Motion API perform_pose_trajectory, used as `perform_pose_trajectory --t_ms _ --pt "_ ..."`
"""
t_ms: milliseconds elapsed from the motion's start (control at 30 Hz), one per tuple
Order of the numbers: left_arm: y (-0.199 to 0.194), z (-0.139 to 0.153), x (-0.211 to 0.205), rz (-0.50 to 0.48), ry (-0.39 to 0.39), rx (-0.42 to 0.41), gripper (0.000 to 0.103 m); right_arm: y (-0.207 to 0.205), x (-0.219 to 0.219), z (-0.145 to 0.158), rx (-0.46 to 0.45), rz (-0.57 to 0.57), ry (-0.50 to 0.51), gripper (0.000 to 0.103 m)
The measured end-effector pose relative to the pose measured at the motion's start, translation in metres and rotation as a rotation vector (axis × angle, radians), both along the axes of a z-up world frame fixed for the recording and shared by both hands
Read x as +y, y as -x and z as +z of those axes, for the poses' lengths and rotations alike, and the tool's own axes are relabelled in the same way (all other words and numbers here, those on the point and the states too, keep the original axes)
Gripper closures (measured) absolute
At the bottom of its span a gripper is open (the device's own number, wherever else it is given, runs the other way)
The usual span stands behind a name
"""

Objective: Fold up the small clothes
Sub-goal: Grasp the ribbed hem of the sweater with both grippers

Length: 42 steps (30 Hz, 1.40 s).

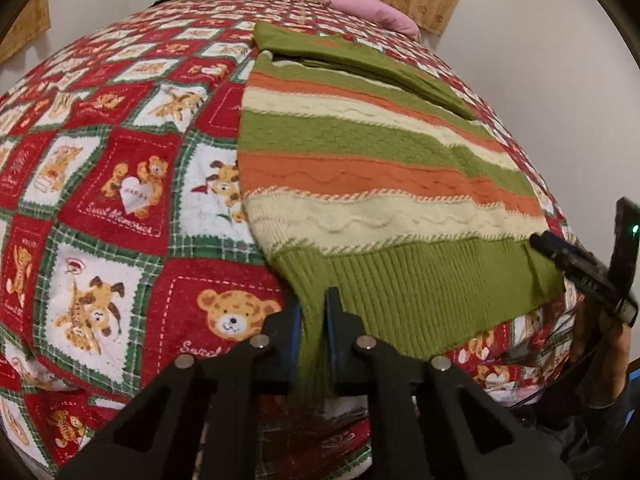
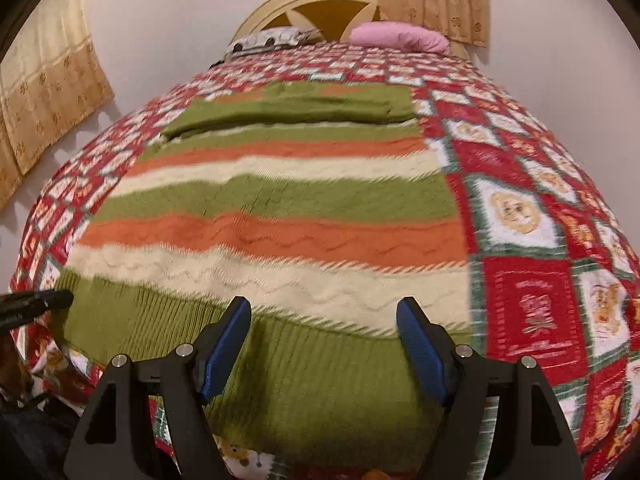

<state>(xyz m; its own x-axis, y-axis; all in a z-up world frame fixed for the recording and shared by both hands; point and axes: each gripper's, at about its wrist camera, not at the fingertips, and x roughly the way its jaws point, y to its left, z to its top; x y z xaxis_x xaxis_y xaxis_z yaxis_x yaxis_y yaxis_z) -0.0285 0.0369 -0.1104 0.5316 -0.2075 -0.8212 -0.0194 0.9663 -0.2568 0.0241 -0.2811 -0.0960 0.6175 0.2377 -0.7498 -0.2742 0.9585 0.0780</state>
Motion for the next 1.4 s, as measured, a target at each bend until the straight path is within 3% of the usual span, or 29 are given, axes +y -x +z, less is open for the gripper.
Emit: perform_pose_trajectory --t_ms 233,467,567,633,667,700,833,1000,1167,1400 --pt "0.002 0.015 0.003 -0.022 -0.017 -0.078 0.093 0.010 -0.041 0.012 0.019 -0.086 -0.024 0.027" --pt "-0.001 0.002 0.010 -0.014 0.017 -0.047 0.093 0.018 -0.059 -0.003 0.091 -0.112 -0.022 0.028" --pt "-0.002 -0.003 0.012 -0.007 0.032 -0.033 0.093 0.023 -0.054 -0.008 0.090 -0.102 -0.002 0.044" --pt "-0.001 -0.004 0.011 -0.005 0.035 -0.028 0.092 0.029 -0.047 -0.008 0.092 -0.062 0.009 0.075" --pt "-0.001 -0.004 0.011 -0.006 0.035 -0.028 0.091 0.031 -0.045 -0.008 0.095 -0.046 0.019 0.080" --pt "-0.001 -0.004 0.010 -0.007 0.030 -0.028 0.089 0.034 -0.042 -0.009 0.102 -0.013 0.017 0.091" --pt "-0.001 -0.003 0.013 -0.024 0.049 -0.028 0.092 0.039 -0.051 -0.005 0.091 0.010 -0.072 0.094" --pt "-0.001 0.018 0.022 -0.052 0.061 -0.093 0.093 0.042 -0.072 0.026 -0.034 -0.013 -0.196 0.094" --pt "-0.013 0.033 0.025 -0.057 0.054 -0.135 0.093 0.029 -0.070 0.041 -0.107 -0.009 -0.249 0.094" --pt "-0.049 0.057 0.035 -0.049 0.167 -0.193 0.094 -0.008 -0.064 0.072 -0.200 -0.005 -0.289 0.094"
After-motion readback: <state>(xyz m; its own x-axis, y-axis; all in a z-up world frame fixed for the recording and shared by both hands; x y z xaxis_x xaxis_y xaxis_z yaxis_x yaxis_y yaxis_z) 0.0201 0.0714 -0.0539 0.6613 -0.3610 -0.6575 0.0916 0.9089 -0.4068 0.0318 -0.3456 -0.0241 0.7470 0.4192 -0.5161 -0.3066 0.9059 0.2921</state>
